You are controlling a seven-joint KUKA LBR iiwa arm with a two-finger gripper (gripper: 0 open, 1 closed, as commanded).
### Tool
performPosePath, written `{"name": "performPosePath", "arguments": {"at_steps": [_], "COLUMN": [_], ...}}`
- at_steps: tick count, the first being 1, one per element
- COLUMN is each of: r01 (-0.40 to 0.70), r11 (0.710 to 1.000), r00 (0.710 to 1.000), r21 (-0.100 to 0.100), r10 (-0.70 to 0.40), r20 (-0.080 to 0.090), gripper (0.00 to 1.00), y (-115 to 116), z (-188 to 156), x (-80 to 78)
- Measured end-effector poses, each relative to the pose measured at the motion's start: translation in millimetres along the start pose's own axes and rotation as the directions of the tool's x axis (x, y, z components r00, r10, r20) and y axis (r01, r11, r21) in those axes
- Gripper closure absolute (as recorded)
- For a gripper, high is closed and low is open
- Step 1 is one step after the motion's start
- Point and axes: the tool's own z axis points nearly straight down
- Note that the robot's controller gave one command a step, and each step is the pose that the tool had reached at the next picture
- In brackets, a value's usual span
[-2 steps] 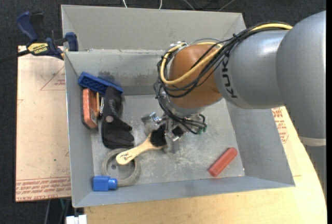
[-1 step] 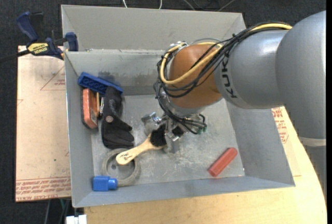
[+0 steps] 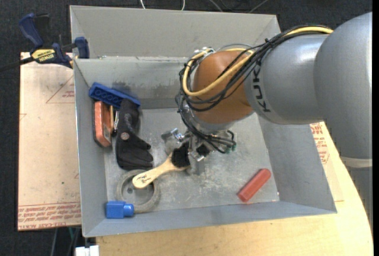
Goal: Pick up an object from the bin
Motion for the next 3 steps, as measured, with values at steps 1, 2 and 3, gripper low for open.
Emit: {"name": "performPosePath", "arguments": {"at_steps": [1, 2, 3], "r01": [0.0, 0.008, 0.016], "r11": [1.0, 1.0, 1.0], "r00": [1.0, 1.0, 1.0], "r21": [0.0, -0.003, -0.004], "r10": [0.0, -0.008, -0.016], "r20": [0.0, -0.005, -0.007], "gripper": [1.0, 1.0, 1.0], "y": [0, 6, 9], "z": [0, -64, -139], "x": [0.0, 2.6, -2.5]}}
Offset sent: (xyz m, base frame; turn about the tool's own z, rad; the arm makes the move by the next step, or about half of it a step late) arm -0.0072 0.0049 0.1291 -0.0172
